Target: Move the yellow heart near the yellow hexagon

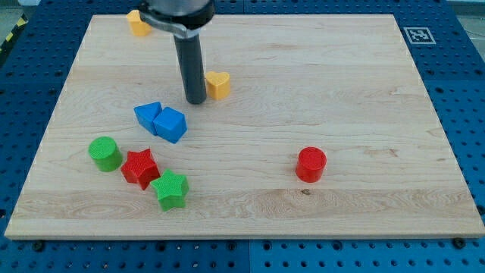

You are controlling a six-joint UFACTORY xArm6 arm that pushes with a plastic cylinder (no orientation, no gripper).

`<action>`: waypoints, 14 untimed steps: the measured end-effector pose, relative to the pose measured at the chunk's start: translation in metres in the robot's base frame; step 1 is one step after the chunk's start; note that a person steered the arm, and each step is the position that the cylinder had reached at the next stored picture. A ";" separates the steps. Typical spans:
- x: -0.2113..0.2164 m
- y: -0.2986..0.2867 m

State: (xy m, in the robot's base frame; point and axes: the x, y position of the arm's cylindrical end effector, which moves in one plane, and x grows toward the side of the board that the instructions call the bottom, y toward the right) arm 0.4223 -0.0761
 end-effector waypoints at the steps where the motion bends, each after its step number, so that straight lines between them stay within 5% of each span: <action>1: 0.028 0.018; 3: -0.017 0.047; 5: -0.103 -0.018; 7: -0.086 0.003; 9: -0.146 -0.003; 11: -0.161 -0.069; 14: -0.104 -0.075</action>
State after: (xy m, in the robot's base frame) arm 0.3187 -0.1513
